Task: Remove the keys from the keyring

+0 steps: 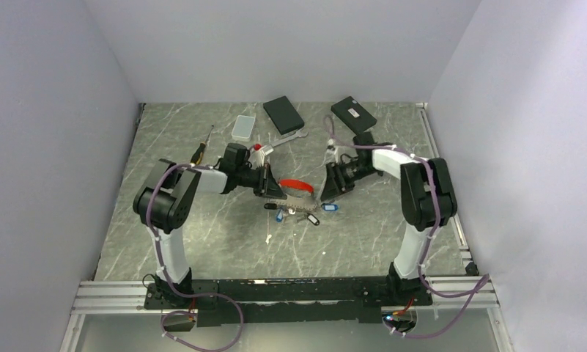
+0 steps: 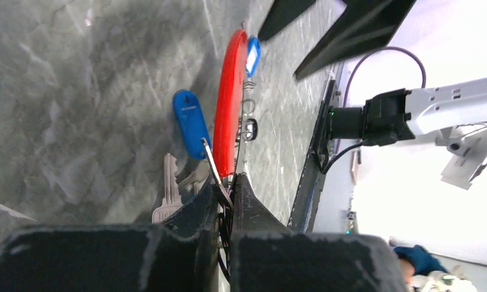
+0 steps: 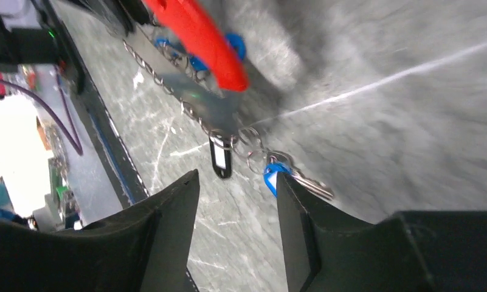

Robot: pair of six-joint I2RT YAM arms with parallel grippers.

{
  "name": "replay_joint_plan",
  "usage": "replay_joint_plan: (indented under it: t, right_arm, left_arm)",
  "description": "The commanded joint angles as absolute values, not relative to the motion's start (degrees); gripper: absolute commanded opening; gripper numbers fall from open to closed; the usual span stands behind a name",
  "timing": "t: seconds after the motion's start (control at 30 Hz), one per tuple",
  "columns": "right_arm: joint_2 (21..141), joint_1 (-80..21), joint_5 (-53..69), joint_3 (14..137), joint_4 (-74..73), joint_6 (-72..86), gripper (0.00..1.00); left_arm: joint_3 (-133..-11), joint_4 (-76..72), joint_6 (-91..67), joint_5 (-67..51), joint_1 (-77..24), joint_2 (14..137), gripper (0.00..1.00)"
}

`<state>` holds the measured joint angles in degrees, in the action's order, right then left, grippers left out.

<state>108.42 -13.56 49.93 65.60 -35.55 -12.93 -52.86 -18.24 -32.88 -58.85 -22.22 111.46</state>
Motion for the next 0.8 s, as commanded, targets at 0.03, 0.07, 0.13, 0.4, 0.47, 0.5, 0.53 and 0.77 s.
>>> replay_joint_plan:
  t: [0.03,0.07,0.13,0.4,0.47,0.5,0.53,0.77]
  right_arm:
    - [98.6,-7.2,57.1,75.0,-43.0,-20.9,0.65]
    - [96.9,-7.1,56.7,75.7,-43.2,-21.4,0.71]
    - [92.9,-7.1,57.3,76.4,-41.8,-20.7,0.88]
    - [88.2,-13.6,60.9,77.4,-40.1,-19.5,0.93]
    - [87.8,-16.0,61.2,77.1,-40.1,-20.1,0.92]
    - [87.7,-16.9,61.3,77.1,-40.1,-20.4,0.91]
    - [87.9,-17.5,61.3,77.0,-40.2,-20.7,0.91]
    - [87.4,-21.2,63.5,75.7,-40.0,-20.1,0.71]
  left_arm:
    - [-57.4,-3.4,-15.7,-59.6,-22.4,102.1,0.00]
    - [-58.1,-1.1,-12.8,-59.5,-22.5,100.7,0.00]
    - [-61.0,6.0,-7.8,-60.8,-22.5,99.3,0.00]
    - [-75.1,33.5,12.8,-63.3,-25.3,95.5,0.00]
    - [-77.8,37.9,16.1,-62.9,-26.7,94.7,0.00]
    - [-78.7,39.4,16.9,-62.8,-27.1,94.3,0.00]
    - [-79.4,40.4,17.4,-63.1,-27.3,94.1,0.00]
    - [-82.5,42.6,16.9,-63.8,-28.9,93.3,0.00]
